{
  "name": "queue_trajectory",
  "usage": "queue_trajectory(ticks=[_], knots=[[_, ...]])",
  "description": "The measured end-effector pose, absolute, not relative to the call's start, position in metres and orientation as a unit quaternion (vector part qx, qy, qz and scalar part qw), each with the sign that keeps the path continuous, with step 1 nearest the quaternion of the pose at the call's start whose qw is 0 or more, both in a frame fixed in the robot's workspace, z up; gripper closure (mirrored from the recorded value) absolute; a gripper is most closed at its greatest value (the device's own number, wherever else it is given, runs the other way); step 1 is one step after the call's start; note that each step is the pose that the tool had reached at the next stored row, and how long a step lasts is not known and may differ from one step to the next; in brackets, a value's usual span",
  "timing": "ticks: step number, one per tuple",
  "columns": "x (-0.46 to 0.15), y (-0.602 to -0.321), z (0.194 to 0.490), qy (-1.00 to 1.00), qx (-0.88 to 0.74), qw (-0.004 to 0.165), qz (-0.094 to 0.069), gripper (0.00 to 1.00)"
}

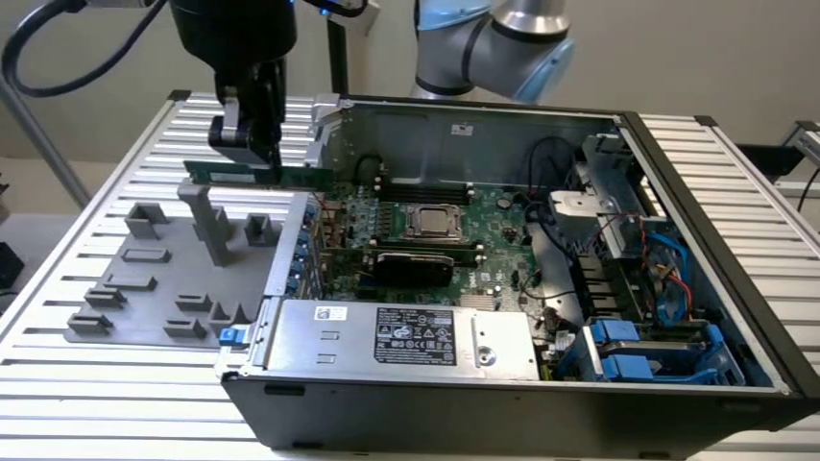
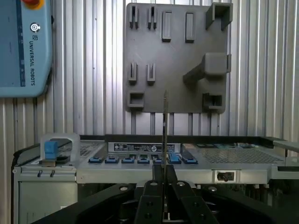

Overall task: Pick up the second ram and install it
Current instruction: 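Pick up the second ram and move it above second insertion slot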

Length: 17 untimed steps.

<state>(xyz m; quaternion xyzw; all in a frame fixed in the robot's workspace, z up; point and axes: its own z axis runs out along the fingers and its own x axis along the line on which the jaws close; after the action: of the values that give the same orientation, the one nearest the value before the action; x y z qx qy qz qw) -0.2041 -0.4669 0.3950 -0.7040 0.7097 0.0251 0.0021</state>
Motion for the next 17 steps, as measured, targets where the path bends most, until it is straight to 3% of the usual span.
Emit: queue_trajectory(ticks=[17], knots=[[-0.145, -0.46, 0.393, 0.709, -0.705, 0.009, 0.032, 0.86]])
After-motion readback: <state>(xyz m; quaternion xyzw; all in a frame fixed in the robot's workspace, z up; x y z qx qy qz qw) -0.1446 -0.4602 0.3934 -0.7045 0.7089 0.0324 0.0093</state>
